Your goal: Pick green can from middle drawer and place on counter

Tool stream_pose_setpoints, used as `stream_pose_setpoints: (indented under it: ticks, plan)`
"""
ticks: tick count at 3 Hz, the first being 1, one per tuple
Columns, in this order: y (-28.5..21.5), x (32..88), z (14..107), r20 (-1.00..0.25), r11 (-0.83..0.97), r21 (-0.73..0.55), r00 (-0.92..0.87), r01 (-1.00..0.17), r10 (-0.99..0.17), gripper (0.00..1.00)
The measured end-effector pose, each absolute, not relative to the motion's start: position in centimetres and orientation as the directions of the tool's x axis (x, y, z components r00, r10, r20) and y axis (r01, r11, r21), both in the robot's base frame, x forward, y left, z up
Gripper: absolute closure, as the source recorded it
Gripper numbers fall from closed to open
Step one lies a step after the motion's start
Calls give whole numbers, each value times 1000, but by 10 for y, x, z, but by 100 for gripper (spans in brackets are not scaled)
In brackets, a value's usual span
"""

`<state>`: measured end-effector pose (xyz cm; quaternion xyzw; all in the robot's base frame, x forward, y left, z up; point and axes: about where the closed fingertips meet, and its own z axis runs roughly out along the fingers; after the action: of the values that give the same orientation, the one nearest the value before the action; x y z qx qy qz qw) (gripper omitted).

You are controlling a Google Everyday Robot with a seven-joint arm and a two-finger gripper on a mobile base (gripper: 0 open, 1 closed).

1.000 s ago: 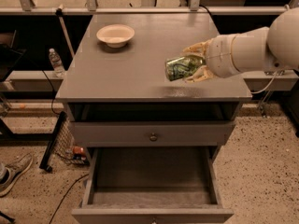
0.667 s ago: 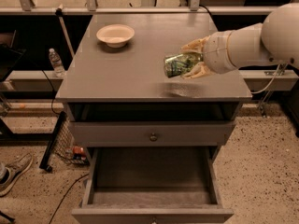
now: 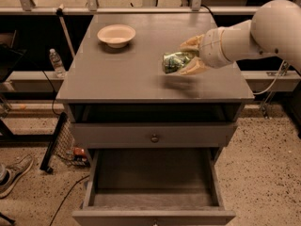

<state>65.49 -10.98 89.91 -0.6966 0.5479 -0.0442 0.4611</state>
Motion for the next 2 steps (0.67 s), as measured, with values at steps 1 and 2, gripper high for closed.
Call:
stream_pose_setpoints:
  ticks: [1, 2]
  plan:
    - [-109, 671, 894, -497, 74, -649, 348, -757, -795, 100]
    - [-109, 683, 888, -529, 104, -612, 308, -784, -791, 100]
